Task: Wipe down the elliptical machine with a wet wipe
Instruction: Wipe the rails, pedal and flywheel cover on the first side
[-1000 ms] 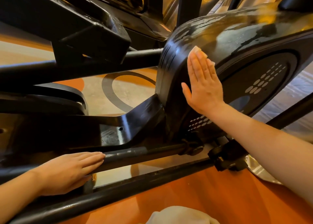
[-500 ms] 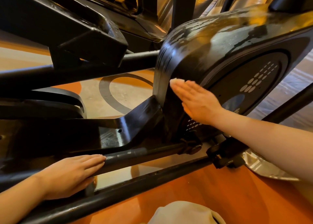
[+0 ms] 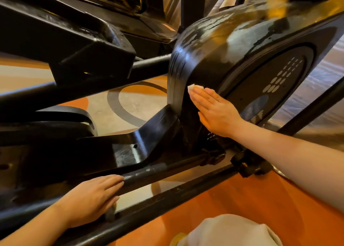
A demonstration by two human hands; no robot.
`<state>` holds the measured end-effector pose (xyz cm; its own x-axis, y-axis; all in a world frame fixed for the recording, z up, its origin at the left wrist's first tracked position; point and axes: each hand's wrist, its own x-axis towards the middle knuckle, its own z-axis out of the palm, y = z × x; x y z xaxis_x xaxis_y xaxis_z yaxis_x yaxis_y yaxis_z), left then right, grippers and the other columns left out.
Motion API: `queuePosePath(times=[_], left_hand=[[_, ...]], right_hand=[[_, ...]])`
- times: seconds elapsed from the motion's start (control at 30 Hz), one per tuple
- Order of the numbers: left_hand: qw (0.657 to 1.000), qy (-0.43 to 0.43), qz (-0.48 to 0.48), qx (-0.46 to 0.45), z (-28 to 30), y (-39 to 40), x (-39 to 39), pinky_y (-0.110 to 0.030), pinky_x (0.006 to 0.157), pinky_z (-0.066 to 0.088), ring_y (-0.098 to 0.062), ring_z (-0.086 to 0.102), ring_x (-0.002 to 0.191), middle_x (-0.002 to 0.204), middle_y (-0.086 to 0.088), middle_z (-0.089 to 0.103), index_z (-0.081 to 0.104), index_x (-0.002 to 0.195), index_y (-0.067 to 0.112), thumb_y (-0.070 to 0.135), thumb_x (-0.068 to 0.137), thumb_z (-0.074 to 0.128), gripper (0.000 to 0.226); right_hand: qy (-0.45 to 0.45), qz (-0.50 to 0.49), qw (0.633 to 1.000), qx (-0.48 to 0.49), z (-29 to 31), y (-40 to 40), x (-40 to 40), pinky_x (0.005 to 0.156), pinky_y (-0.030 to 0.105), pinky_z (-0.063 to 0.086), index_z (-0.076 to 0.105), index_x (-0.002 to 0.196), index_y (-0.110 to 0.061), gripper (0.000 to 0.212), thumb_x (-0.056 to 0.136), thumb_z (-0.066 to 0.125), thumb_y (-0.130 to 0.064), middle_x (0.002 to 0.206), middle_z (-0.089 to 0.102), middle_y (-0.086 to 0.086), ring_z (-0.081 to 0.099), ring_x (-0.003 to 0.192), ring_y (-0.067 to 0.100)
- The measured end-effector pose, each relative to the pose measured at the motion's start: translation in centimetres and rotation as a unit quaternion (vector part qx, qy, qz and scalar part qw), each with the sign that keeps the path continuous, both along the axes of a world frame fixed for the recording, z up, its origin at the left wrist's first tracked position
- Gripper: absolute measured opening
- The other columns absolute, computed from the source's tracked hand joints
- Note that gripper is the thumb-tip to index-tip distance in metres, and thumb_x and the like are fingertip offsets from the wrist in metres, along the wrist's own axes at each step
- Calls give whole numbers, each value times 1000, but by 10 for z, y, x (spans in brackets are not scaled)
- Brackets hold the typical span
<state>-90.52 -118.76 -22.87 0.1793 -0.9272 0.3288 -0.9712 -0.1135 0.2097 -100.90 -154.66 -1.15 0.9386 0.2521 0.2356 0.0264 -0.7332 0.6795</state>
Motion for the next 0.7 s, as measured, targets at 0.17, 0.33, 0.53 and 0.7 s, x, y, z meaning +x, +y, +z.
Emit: queuePosePath(times=[0.17,0.33,0.53,0.7], left_hand=[[999,4,45,-31,10,-11,-3,-16,84,51,0,68,99,112,14,71,75,112,31,54,104,8,71],[992,-16,121,-28,20,-33,1,-33,97,51,-16,68,109,121,0,70,72,120,20,50,104,9,71],[985,6,172,25,-21,-54,14,-31,108,25,-18,60,123,133,-2,64,66,129,19,54,103,11,71],[989,55,135,13,-30,-55,10,-26,103,42,-11,65,113,124,4,68,71,121,23,50,105,11,68]], right_hand=[[-27,64,998,-10,12,2,5,117,39,28,43,144,-1,47,97,45,-7,151,40,14,36,142,25],[-21,90,994,-65,29,4,17,114,42,34,57,130,2,36,99,41,2,136,55,17,51,128,30],[58,54,987,-143,24,-7,35,121,41,11,42,141,2,51,96,21,-6,150,39,19,35,141,32],[77,-27,959,-271,-4,4,69,119,44,4,15,146,5,57,105,27,-32,157,22,21,18,147,35]])
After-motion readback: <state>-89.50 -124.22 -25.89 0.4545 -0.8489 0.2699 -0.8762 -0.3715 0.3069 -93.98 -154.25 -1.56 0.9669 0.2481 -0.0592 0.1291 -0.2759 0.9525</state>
